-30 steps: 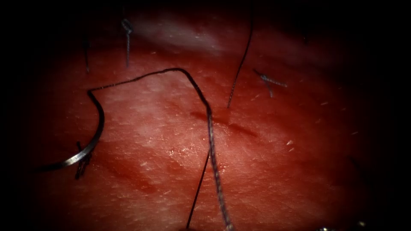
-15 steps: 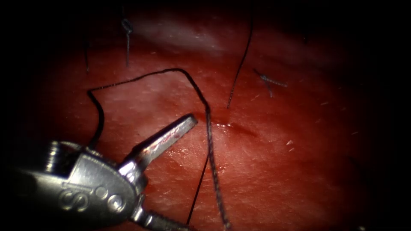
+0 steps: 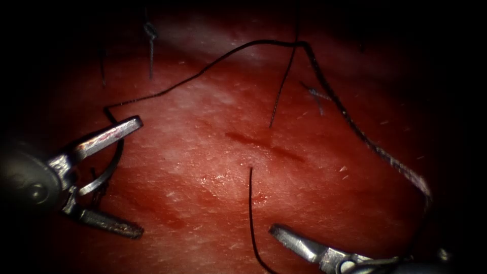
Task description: Wound Closure
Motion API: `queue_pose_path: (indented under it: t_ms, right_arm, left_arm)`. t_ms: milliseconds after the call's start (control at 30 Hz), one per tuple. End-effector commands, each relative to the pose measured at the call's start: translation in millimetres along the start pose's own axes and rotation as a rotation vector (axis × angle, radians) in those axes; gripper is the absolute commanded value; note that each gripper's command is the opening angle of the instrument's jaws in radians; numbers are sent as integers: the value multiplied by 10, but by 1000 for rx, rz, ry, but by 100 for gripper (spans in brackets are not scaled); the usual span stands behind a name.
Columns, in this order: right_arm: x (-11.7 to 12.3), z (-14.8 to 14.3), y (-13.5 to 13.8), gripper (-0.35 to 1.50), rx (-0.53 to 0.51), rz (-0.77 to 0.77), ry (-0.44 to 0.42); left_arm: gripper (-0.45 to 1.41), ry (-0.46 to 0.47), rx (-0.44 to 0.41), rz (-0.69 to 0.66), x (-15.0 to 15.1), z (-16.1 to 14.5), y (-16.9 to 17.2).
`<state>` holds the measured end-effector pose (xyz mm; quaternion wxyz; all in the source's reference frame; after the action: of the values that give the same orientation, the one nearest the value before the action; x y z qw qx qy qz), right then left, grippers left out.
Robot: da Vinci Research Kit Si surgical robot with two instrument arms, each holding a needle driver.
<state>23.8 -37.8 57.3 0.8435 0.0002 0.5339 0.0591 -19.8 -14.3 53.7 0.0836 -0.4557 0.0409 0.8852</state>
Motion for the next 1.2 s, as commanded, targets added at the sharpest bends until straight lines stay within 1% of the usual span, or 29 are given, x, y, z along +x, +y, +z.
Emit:
queue_pose_path:
  t_ms: [33, 67, 100, 133, 200, 233, 333, 367, 433, 467, 500, 533, 567, 600, 633, 700, 767, 800, 833, 900, 933, 967, 1033, 1067, 1167, 1200]
  right_arm:
    - [-11, 11, 8, 103, -8, 2, -11]
    - [-22, 18, 17, 101, -26, 2, -12]
    - [-27, 22, 19, 101, -32, 0, -13]
    - [-27, 22, 19, 101, -32, 0, -13]
    - [-49, 38, 20, 101, -49, -17, -17]
    - [-56, 45, 20, 99, -55, -22, -19]
    - [-68, 60, 24, 98, -68, -30, -26]
    - [-73, 70, 28, 98, -74, -32, -32]
    - [-77, 78, 32, 98, -81, -34, -35]
    - [-81, 86, 36, 94, -86, -35, -37]
    - [-83, 89, 38, 89, -90, -36, -40]
    - [-88, 93, 39, 67, -105, -40, -51]
    - [-91, 95, 39, 32, -109, -43, -54]
    - [-93, 96, 39, -28, -110, -45, -54]
    - [-93, 95, 38, -35, -109, -46, -53]
    - [-90, 90, 34, -35, -104, -45, -50]
    - [-87, 88, 32, -35, -104, -44, -51]
    - [-80, 82, 29, -35, -105, -41, -54]
    - [-80, 82, 29, -35, -105, -41, -54]
    - [-64, 74, 24, -35, -97, -25, -51]
    - [-64, 74, 24, -35, -97, -25, -51]
    - [-55, 71, 22, -35, -93, -30, -49]
    - [-50, 70, 21, -35, -91, -33, -48]
    - [-42, 68, 20, -35, -88, -40, -43]
    - [-27, 63, 17, -35, -80, -41, -43]
    - [-17, 60, 14, -35, -76, -48, -42]
  left_arm:
    - [64, 1, 1, 0, -3, 9, 3]
    - [64, 2, 3, -8, -8, 12, 2]
    - [64, 3, 3, -18, -11, 13, 2]
    - [64, 3, 3, -18, -11, 13, 2]
    - [64, 3, 4, -53, -22, 14, 0]
    - [64, 2, 6, -57, -24, 14, -1]
    - [64, -3, 11, -79, -28, 13, -2]
    - [64, -3, 11, -84, -29, 12, -2]
    - [64, -5, 12, -114, -30, 11, -2]
    - [63, -11, 19, -160, -32, 11, -2]
    - [63, -11, 20, -165, -33, 11, -1]
    - [63, -12, 23, -186, -37, 11, -1]
    - [63, -14, 26, -191, -38, 11, -1]
    - [63, -15, 29, -207, -42, 11, -2]
    - [63, -17, 31, -218, -43, 11, -3]
    - [63, -25, 40, -265, -49, 9, -6]
    - [63, -28, 45, -282, -51, 9, -8]
    - [63, -35, 54, -316, -57, 7, -11]
    - [63, -35, 54, -316, -57, 7, -11]
    - [63, -41, 79, -403, -73, 6, -8]
    - [63, -41, 79, -403, -73, 6, -8]
    - [64, -69, 68, -426, -82, 7, -1]
    - [66, -86, 60, -433, -85, 7, 2]
    - [70, -127, 46, -447, -91, 10, 8]
    - [71, -137, 49, -459, -93, 13, 10]
    - [71, -136, 48, -460, -92, 15, 9]
